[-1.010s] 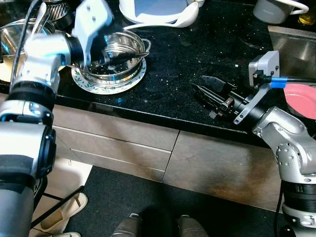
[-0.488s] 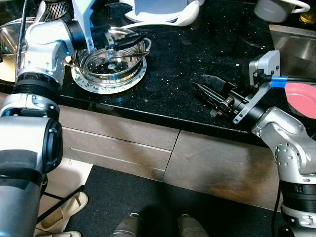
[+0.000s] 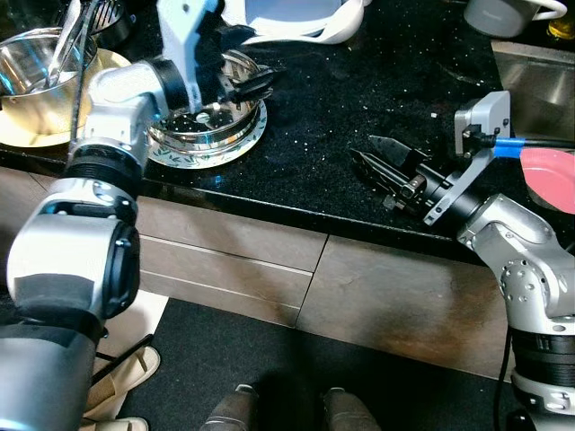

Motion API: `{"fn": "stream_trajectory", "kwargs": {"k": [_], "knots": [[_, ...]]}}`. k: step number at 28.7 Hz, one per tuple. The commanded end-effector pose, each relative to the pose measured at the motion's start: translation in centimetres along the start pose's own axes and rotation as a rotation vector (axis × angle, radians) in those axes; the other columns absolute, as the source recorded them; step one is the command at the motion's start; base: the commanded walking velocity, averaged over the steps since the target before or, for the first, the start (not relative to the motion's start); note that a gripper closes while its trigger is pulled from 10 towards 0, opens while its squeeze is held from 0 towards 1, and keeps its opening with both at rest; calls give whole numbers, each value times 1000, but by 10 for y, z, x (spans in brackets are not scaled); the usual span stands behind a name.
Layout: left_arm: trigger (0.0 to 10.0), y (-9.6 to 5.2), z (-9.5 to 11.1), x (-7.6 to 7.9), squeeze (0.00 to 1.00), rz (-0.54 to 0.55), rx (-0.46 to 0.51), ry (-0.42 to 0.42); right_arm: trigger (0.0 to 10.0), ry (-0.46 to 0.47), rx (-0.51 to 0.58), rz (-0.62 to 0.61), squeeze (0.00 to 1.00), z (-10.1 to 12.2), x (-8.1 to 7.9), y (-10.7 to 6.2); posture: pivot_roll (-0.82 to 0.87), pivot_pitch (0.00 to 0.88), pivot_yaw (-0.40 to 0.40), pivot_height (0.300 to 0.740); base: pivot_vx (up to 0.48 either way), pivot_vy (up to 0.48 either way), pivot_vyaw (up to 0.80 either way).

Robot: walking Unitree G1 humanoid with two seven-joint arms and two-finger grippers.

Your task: Kitchen organization

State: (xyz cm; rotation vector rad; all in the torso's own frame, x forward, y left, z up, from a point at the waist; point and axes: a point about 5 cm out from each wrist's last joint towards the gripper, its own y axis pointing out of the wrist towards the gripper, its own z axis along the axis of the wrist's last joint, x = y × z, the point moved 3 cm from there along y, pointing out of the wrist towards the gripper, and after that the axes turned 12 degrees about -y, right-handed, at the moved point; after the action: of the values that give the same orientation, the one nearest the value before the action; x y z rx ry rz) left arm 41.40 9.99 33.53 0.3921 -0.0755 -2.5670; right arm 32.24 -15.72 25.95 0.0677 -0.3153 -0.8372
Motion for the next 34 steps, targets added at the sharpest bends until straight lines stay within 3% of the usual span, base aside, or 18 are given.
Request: {"fn": "stream_trajectory", "kwargs": {"k": [1, 13, 21, 22, 23, 24, 25, 34], "knots": [[10000, 3, -7, 6, 0, -38, -45, 13, 10000, 6, 4, -2, 0, 1, -2, -3, -86, 275, -15, 740, 0, 0, 0], [10000, 6, -16, 7, 0, -58, -276, 138, 10000, 0, 0, -15, 0, 1, 3, -1, -72, 263, -23, 740, 0, 0, 0], [10000, 1, -11, 2, 0, -27, -307, 203, 10000, 2, 6, -17, 0, 1, 4, 1, -65, 257, -22, 740, 0, 0, 0], [9098, 1, -9, -1, 0, -6, -306, 213, 10000, 1, 6, -17, 0, 1, 4, 1, -63, 255, -23, 740, 0, 0, 0], [1137, 0, -6, -3, 0, 17, -301, 218, 10000, 2, 8, -18, 0, 1, 5, 1, -62, 253, -23, 740, 0, 0, 0], [1137, 0, -6, -3, 0, 17, -301, 218, 10000, 2, 8, -18, 0, 1, 5, 1, -62, 253, -23, 740, 0, 0, 0], [0, -1, -5, -5, 0, 31, -301, 223, 10000, 0, 8, -20, 0, 1, 5, 2, -61, 252, -23, 740, 0, 0, 0], [0, -4, -1, -9, 0, 67, -304, 231, 10000, -5, 10, -29, 0, 1, 8, 2, -57, 241, -17, 740, 0, 0, 0]]}}
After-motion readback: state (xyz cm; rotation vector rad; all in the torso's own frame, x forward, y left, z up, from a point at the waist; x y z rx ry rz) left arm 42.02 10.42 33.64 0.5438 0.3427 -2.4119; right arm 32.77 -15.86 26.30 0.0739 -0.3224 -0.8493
